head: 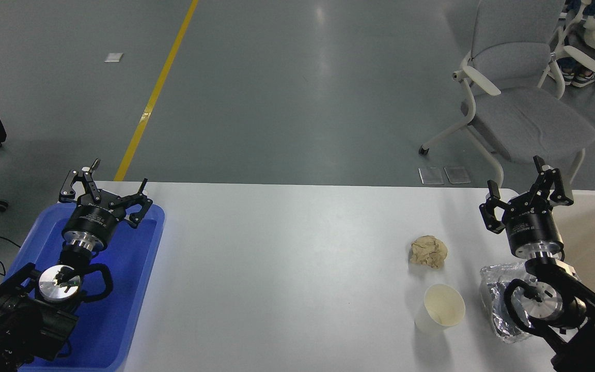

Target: Pick up paper cup place in dustbin

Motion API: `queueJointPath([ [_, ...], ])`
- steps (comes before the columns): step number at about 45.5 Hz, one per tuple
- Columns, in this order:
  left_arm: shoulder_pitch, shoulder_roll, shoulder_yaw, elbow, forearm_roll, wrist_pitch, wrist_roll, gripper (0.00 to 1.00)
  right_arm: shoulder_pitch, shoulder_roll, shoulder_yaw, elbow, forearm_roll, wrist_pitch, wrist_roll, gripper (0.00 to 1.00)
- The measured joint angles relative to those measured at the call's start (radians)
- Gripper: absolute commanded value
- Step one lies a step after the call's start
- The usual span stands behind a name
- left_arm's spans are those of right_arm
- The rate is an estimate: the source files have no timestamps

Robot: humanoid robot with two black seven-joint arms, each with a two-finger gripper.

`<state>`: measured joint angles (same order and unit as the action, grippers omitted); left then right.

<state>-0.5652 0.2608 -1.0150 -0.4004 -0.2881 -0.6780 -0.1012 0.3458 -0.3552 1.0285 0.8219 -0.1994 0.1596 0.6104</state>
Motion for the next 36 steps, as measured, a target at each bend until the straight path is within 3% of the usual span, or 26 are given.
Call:
queueJointPath([
  [36,0.001,-0.001,-0.008,0.0,-0.002,-0.001,0.0,1.0,-0.003,-0.002,-0.003,-0.004,0.0,-0.004,0.0,1.0],
])
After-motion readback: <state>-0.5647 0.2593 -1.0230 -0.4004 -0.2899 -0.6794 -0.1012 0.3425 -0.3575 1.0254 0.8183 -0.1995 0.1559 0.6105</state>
